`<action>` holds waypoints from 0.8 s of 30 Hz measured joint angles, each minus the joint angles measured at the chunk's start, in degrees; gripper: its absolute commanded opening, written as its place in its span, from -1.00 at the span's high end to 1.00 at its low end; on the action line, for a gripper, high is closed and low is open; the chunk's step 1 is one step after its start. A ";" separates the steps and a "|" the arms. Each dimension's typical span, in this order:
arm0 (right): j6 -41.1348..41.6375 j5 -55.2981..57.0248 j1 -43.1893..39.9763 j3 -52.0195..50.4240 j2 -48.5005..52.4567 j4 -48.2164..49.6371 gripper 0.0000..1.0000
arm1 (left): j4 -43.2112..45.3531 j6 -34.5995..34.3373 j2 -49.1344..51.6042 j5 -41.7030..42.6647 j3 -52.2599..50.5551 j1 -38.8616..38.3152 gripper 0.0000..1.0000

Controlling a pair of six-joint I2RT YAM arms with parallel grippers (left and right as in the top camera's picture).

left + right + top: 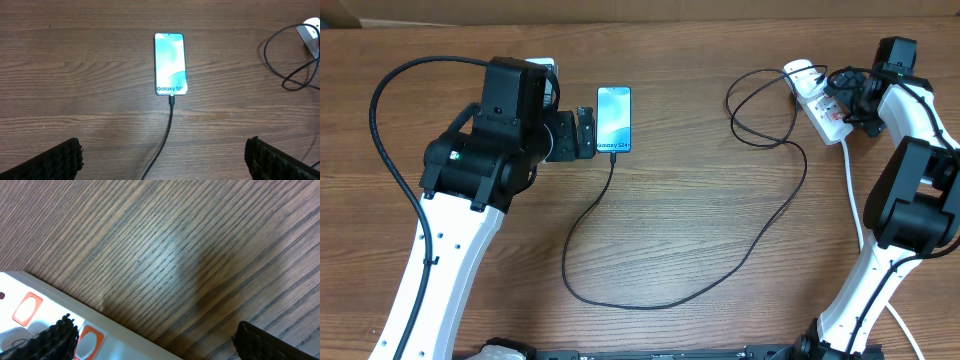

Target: Plug charger to phone and switch on socket

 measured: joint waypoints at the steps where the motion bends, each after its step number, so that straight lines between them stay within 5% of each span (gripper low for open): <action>1: -0.02 0.02 0.00 0.00 0.00 -0.02 -0.99 | -0.02 0.00 0.00 0.00 0.00 0.00 -0.99; 24: 0.26 -0.61 0.26 0.02 0.00 -2.64 -1.00 | -0.02 0.00 0.00 -0.02 0.00 0.00 -1.00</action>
